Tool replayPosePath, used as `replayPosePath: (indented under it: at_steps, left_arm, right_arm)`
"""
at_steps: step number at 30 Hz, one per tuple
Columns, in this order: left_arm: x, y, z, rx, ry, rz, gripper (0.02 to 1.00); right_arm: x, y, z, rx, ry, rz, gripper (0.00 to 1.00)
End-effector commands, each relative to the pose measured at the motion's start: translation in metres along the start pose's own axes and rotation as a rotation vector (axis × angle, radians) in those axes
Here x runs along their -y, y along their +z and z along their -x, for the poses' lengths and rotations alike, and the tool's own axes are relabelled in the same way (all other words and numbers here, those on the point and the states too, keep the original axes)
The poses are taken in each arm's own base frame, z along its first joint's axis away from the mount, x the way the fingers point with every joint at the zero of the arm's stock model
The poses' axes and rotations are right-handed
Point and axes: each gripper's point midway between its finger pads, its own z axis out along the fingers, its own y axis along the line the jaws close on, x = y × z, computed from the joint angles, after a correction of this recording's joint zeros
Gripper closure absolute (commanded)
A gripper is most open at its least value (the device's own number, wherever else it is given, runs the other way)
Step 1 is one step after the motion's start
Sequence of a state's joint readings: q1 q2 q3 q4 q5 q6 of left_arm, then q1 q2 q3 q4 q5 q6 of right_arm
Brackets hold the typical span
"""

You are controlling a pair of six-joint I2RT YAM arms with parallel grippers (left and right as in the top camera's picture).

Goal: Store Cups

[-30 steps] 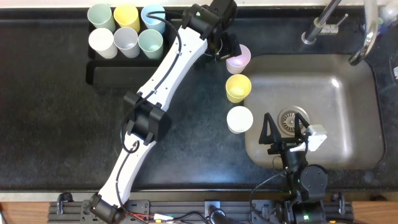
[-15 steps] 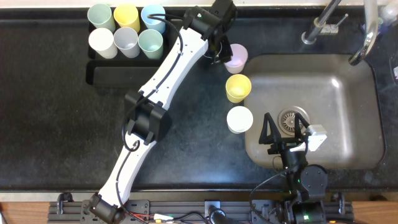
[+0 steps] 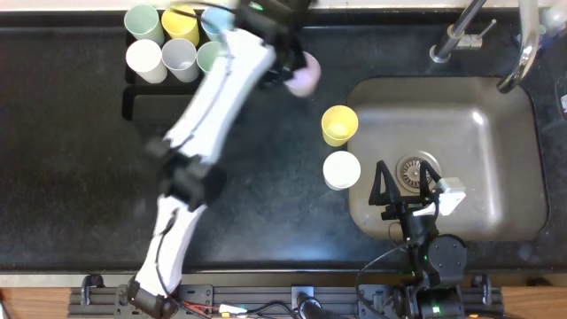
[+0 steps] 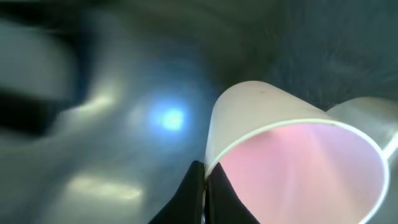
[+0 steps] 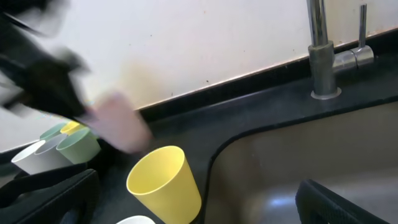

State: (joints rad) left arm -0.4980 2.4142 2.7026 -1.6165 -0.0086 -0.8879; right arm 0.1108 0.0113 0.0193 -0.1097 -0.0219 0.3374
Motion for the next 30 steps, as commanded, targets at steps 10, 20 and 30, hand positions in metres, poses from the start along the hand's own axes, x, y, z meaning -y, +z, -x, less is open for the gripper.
replayPosePath:
  at_steps: [10,20,30]
  left_arm:
    - [-0.275,-0.126,0.019,0.228,-0.606,0.131,0.982]
    - [-0.301,-0.048,0.056,0.120,-0.721,0.061,0.982]
    - [-0.301,-0.010,0.067,0.061,-0.735,0.077,0.982]
  right_arm:
    - [0.000,-0.001,0.003,0.012,-0.001,0.002,0.003]
    - [0.000,-0.001,0.003,0.012,-0.001,0.002,0.003]
    - [0.000,-0.001,0.003,0.012,-0.001,0.002,0.003]
